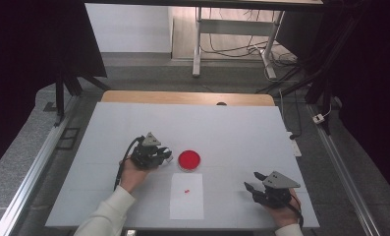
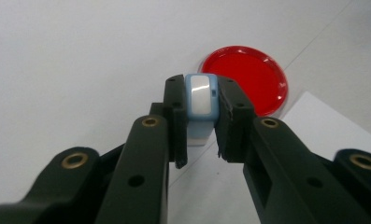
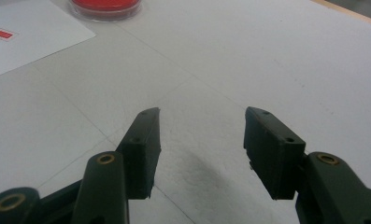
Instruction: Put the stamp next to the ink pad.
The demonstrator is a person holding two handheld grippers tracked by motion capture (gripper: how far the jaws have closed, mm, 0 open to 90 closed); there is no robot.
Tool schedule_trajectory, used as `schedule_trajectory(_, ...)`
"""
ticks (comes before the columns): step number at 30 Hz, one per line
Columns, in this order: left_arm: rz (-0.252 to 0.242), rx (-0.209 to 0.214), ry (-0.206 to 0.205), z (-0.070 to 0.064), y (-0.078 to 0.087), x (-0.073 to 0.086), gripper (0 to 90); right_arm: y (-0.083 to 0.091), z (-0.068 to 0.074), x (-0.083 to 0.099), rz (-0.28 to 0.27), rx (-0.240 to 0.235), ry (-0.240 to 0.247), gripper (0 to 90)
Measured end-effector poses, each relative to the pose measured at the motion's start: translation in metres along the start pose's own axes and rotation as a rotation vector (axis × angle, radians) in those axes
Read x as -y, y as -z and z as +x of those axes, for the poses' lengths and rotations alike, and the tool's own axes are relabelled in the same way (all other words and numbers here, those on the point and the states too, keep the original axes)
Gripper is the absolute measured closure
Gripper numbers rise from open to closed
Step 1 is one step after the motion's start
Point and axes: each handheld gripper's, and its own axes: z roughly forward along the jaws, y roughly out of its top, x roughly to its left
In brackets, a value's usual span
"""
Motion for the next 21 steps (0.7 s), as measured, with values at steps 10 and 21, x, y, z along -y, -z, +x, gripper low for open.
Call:
schedule_trajectory(10, 0.041, -0.006, -0.014, 0.004, -0.016, -0.003, 75.1, -0.002, 0.000, 0.001, 0.008, 0.000, -0.002, 45.4)
schedule_trajectory(21, 0.056, -0.012, -0.024, 0.003, -0.023, -0.003, 74.5, -0.001, 0.001, 0.000, 0.009, 0.006, -0.001, 45.2)
